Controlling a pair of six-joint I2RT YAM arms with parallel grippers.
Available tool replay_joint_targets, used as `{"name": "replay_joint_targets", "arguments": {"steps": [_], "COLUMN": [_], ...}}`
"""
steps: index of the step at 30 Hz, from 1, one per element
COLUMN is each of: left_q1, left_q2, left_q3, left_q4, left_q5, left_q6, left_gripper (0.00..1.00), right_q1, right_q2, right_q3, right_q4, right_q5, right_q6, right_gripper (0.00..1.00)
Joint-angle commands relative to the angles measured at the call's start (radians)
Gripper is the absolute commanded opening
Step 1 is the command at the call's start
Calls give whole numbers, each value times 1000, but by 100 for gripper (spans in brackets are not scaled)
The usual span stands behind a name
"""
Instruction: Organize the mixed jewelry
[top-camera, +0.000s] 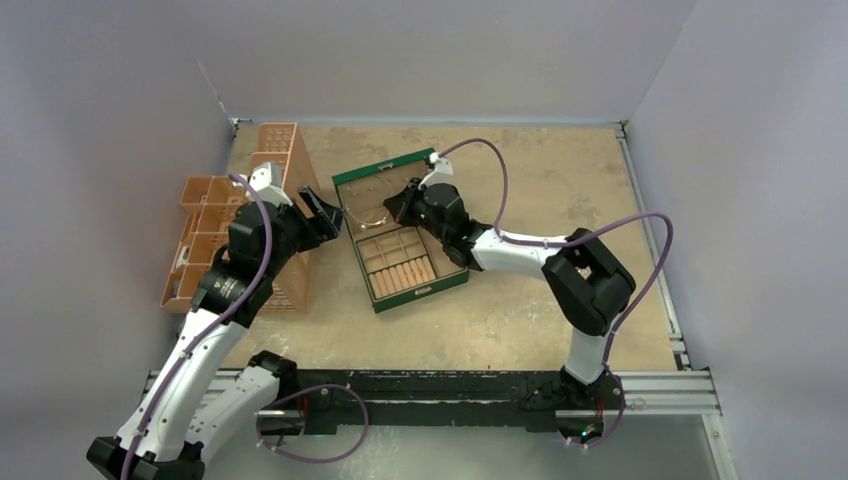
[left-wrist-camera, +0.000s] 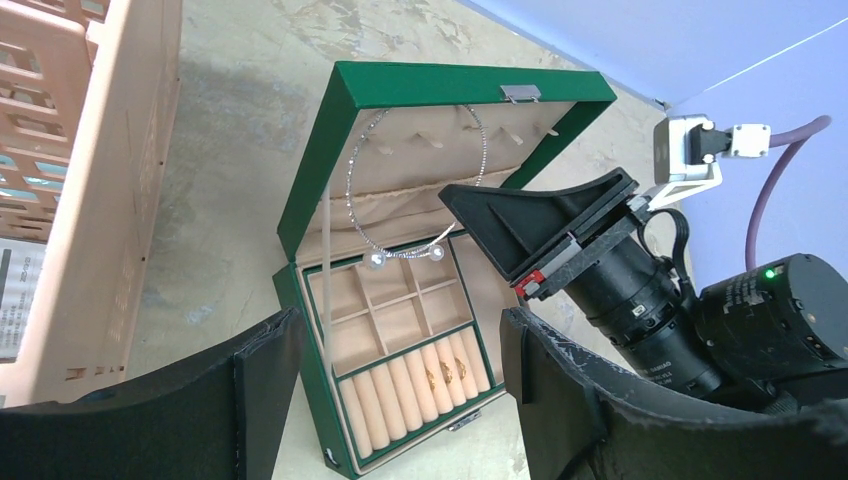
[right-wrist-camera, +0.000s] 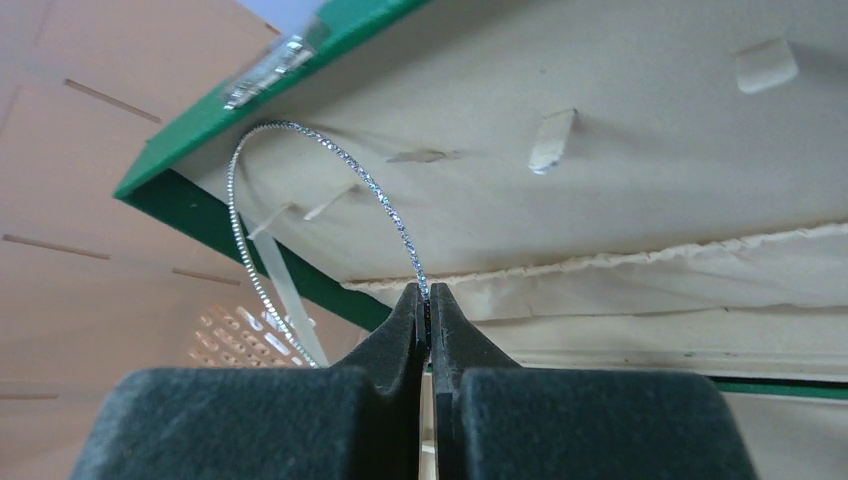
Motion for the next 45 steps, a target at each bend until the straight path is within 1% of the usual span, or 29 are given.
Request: {"name": "replay_joint_targets", "arguments": {"steps": [1, 7, 13, 18, 20, 32, 38, 45], "left_q1": [2, 2, 2, 2, 2, 2, 2, 2], "left_q2": [-1, -1, -2, -5, -5, 5, 8, 15], "left_q3": [30, 32, 35, 36, 36, 40, 40, 45], "left_q4": [53, 51, 46, 41, 39, 45, 44, 46], "left_q5": [7, 12, 14, 14, 14, 23, 26, 31], "left_q6": [21, 18, 17, 18, 18, 18, 18, 19], "left_gripper": [71, 71, 71, 71, 71, 71, 71, 71], "right_q1": [2, -1, -2, -2, -2, -2, -2, 2], "right_q2": [2, 2, 11, 7, 0, -34, -38, -51], "right_q3": [53, 68, 75, 75, 73, 47, 52, 58], "right_q4": [-40, -71, -70, -60, -57, -45, -45, -29], "right_q5": [75, 102, 73, 74, 81, 156, 182, 233], "right_q6": [37, 65, 64, 55, 49, 68, 56, -15], "right_gripper": [0, 1, 8, 1, 1, 1, 4, 5]}}
